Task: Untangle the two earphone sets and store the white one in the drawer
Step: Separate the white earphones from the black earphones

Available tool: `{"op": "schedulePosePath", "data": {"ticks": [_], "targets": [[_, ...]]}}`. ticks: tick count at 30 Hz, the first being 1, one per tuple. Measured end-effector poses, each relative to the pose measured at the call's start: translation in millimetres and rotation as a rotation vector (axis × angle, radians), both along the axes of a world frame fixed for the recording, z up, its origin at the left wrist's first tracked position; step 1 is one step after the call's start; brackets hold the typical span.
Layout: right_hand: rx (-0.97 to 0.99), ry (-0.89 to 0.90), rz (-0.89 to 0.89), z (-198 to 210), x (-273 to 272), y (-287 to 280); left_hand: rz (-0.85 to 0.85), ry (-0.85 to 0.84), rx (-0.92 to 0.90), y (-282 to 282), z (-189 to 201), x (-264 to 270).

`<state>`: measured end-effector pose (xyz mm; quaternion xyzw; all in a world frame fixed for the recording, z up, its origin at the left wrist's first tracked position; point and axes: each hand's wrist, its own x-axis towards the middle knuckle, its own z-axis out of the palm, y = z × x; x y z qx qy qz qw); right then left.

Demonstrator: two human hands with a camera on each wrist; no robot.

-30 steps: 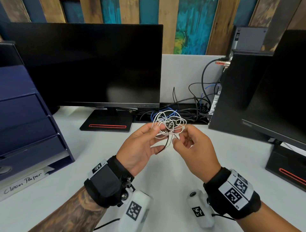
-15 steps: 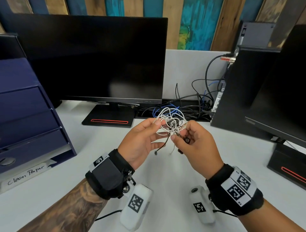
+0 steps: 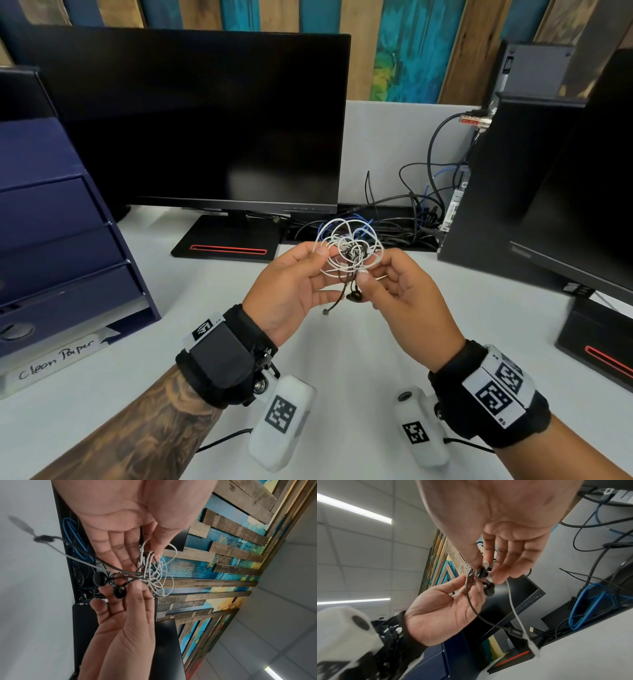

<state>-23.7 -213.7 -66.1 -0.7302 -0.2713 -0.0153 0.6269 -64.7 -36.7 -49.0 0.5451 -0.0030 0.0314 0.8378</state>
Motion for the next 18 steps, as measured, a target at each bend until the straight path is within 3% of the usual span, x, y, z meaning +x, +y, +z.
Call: {"op": "schedulePosePath", "data": {"ticks": [11,18], "targets": [[0.101,-0.111,-0.158,13.0,7.7,-12.6,0.121,0.045,0.055,6.8,1.9,1.6],[0.179,-0.142,-0.201,21.8,8.1,-14.9,0.208,0.058,-0.028,11.1,6.0,3.6]]}}
